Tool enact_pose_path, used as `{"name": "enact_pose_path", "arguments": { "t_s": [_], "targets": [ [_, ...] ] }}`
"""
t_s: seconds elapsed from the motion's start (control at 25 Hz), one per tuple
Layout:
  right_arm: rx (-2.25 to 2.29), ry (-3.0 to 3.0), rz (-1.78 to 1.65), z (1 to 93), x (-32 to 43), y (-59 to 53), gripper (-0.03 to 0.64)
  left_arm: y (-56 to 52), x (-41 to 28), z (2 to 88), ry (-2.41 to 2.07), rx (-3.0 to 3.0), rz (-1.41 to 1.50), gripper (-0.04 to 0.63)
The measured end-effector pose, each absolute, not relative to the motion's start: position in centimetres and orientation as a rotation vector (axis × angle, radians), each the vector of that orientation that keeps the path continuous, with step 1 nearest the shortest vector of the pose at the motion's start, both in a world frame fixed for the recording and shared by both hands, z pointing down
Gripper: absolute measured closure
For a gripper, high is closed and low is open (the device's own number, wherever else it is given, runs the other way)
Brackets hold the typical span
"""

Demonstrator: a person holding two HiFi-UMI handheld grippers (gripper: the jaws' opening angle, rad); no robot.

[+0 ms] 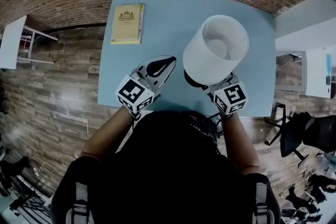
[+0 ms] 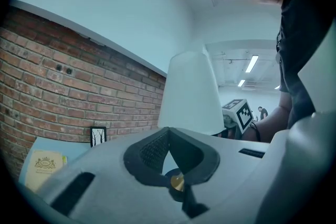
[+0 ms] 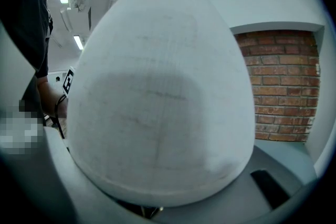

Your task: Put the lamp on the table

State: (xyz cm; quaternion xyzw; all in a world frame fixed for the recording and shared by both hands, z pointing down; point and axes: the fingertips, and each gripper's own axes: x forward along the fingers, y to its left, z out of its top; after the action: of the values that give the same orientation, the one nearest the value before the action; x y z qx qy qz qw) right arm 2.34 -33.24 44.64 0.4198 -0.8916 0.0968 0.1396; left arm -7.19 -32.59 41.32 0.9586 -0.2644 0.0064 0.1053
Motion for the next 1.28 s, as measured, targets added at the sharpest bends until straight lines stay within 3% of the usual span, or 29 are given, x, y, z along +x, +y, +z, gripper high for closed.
{"name": "enact_pose_path", "arguments": {
  "t_s": [1.08, 1.28],
  "targets": [
    [1.174, -2.538, 0.434, 58.2, 6.5, -41.9, 0.491, -39.5, -2.0, 56.5, -0.784, 2.773, 0.337, 0.586],
    [1.165, -2.550, 0.432, 59.8, 7.0, -42.2, 0.491, -39.9, -1.4, 57.5, -0.781, 2.693, 0.285, 0.586]
  ]
}}
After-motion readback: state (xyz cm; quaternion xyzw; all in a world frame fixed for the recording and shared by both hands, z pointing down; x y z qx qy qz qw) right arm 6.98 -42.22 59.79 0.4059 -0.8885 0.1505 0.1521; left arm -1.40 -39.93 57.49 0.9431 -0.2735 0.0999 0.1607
